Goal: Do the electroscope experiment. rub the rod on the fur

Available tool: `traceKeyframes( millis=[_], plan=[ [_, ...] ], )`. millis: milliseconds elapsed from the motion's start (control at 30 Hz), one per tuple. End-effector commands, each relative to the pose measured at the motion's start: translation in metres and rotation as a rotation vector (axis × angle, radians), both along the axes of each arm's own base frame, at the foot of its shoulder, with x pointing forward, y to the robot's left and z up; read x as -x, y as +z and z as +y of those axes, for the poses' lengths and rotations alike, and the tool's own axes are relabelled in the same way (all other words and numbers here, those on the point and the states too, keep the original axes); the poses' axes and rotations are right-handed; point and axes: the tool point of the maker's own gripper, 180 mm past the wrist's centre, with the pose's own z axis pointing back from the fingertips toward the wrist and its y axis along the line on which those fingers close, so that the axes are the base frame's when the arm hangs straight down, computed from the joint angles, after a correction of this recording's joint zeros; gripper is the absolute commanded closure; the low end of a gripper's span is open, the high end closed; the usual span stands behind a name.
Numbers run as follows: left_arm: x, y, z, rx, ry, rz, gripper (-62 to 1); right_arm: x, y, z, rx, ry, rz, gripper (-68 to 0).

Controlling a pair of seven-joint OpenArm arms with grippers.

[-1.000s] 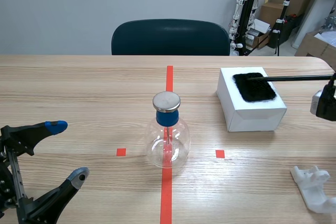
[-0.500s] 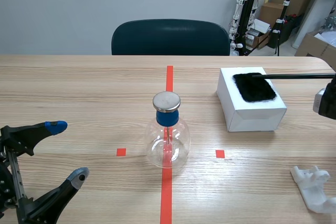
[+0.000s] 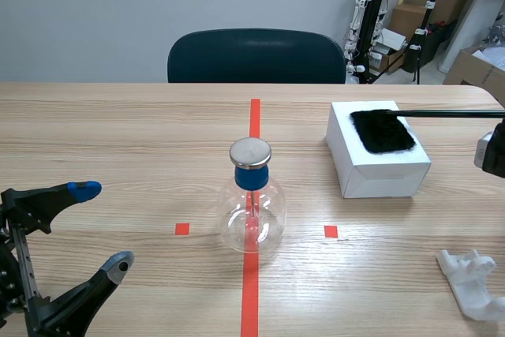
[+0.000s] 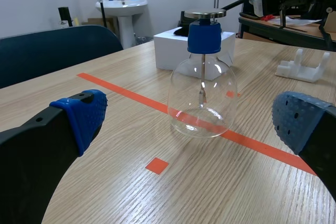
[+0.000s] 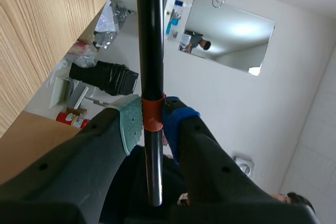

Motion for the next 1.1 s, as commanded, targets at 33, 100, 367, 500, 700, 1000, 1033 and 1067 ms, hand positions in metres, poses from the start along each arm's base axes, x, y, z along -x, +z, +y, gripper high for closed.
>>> traceKeyframes(
  millis=[33, 100, 367, 500, 700, 1000, 1033, 1067],
  plan=[
    [-0.003, 0.009, 0.003, 0.02, 0.003, -0.029, -62.3, -0.011, 0.019, 0.005, 0.012, 0.061, -0.042, -0.6],
    [-0.003, 0.009, 0.003, 0.02, 0.003, -0.029, -62.3, -0.012, 0.017, 0.013, 0.005, 0.105, -0.03, -0.6],
    [-0.003, 0.009, 0.003, 0.02, 0.003, -0.029, -62.3, -0.009, 0.015, -0.002, -0.019, 0.016, -0.029, -0.6],
    [-0.003, 0.009, 0.003, 0.02, 0.003, -0.029, -62.3, -0.008, 0.011, -0.006, -0.043, -0.016, -0.014, -0.6],
    [-0.003, 0.009, 0.003, 0.02, 0.003, -0.029, -62.3, -0.01, 0.008, 0.012, -0.061, 0.087, 0.002, -0.6],
    [-0.003, 0.009, 0.003, 0.02, 0.003, -0.029, -62.3, -0.008, 0.012, -0.004, -0.055, -0.002, -0.023, -0.6],
    [-0.003, 0.009, 0.003, 0.02, 0.003, -0.029, -62.3, -0.007, 0.012, -0.005, -0.054, -0.009, -0.025, -0.6],
    [-0.003, 0.009, 0.003, 0.02, 0.003, -0.029, -62.3, -0.007, 0.013, -0.005, -0.053, -0.01, -0.025, -0.6]
  ],
)
